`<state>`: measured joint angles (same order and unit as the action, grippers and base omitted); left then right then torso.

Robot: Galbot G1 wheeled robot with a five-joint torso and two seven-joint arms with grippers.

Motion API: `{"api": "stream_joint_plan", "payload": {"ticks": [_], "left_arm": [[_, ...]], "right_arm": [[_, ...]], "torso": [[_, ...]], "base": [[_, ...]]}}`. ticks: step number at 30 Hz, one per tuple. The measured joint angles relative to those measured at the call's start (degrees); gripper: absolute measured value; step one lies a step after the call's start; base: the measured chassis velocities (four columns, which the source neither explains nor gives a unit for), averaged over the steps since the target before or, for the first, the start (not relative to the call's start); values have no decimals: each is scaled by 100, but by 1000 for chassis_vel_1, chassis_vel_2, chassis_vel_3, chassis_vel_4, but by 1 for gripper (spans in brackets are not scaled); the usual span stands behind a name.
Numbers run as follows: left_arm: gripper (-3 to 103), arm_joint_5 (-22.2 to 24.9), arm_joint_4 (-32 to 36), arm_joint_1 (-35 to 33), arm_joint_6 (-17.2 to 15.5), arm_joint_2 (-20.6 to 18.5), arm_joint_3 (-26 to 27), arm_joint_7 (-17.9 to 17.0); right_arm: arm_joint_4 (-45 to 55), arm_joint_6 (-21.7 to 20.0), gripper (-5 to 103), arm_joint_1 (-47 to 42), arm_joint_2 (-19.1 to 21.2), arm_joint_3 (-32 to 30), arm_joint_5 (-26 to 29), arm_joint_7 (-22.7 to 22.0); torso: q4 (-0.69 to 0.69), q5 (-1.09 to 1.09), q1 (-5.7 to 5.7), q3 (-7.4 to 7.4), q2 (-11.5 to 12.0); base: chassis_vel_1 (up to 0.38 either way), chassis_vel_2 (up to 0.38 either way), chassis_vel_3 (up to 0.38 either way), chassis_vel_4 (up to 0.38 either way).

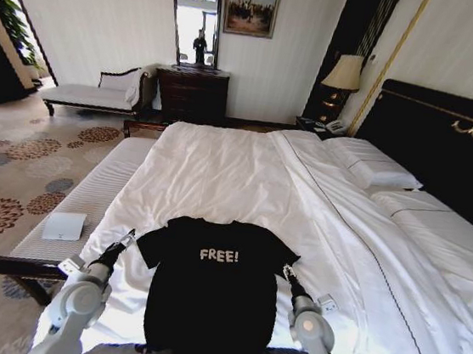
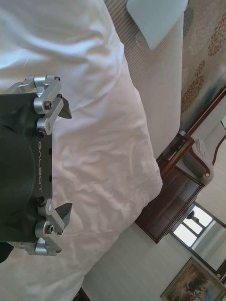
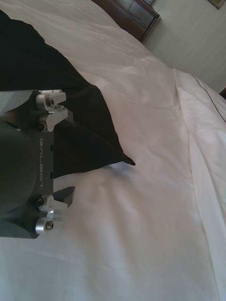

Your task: Fold the clothes on the bed.

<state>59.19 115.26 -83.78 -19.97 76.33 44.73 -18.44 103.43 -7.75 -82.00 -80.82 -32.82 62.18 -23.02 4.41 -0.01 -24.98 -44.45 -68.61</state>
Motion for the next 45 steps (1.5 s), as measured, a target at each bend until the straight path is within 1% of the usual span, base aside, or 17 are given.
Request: {"api": "stream_joint_plan", "payload": {"ticks": [2, 3, 5, 6, 8, 9, 10, 11, 12, 13, 15, 17, 27, 39, 45], "left_arm": [[100, 13, -3, 4, 0, -5, 4, -3], [100, 13, -3, 4, 0, -5, 4, -3], [100, 7, -24, 20, 2, 38, -32, -7], [100, -10, -26, 28, 3, 86, -70, -12], [100, -17, -26, 31, 3, 107, -82, -15], [100, -17, -26, 31, 3, 107, -82, -15], [100, -23, -24, 33, 3, 117, -84, -17], [100, -24, -22, 33, 3, 121, -84, -18], [100, -24, -20, 33, 3, 124, -82, -18], [100, -24, -20, 33, 3, 124, -82, -18], [100, -26, -18, 29, 3, 134, -66, -21], [100, -27, -16, 20, 3, 145, -58, -22], [100, -30, 13, -22, 3, 166, -30, -24], [100, 8, 48, -49, 8, 125, -19, -24], [100, 50, 52, -60, 20, 96, 1, -24]], "right_arm": [[-9, 0, 63, 2, -25, 7, -1, 3], [-9, 0, 63, 2, -25, 7, -1, 3], [-9, 5, 51, -5, -47, 11, -10, 11], [-16, 15, 40, -18, -53, 6, -32, 12], [-19, 20, 30, -27, -53, 0, -38, 13], [-19, 20, 30, -27, -53, 0, -38, 13], [-19, 22, 24, -37, -55, -9, -39, 17], [-19, 23, 24, -41, -64, -11, -36, 19], [-18, 24, 19, -42, -70, -12, -33, 20], [-18, 24, 19, -42, -70, -12, -33, 20], [-17, 25, 8, -43, -97, -4, -31, 23], [-16, 26, 1, -48, -111, 9, -37, 23], [69, 29, 0, -207, -151, -6, -293, -32], [261, -23, 0, -417, -141, -71, -343, -87], [329, -45, 0, -491, -200, -54, -364, -112]], "torso": [[0, 0, 0, 0, 0], [0, 0, 0, 0, 0], [0, 0, 0, 0, 0], [0, 0, 0, 0, 0], [0, 0, 0, 0, 0], [0, 0, 0, 0, 0], [0, 0, 0, 0, 0], [0, 0, 0, 0, 0], [0, 0, 0, 0, 0], [0, 0, 0, 0, 0], [0, 0, 0, 0, 0], [0, 1, 0, 0, 0], [0, 0, 0, 0, 0], [0, 0, 0, 0, 0], [0, 0, 0, 0, 0]], "base": [[0, 0, 0, 0], [0, 0, 0, 0], [0, 0, 0, 0], [0, 0, 0, 0], [0, 0, 0, 0], [0, 0, 0, 0], [0, 0, 0, 0], [0, 0, 0, 0], [0, 0, 0, 0], [0, 0, 0, 0], [0, 0, 0, 0], [0, 0, 0, 0], [0, 0, 0, 0], [0, 0, 0, 0], [0, 0, 0, 0]]}}
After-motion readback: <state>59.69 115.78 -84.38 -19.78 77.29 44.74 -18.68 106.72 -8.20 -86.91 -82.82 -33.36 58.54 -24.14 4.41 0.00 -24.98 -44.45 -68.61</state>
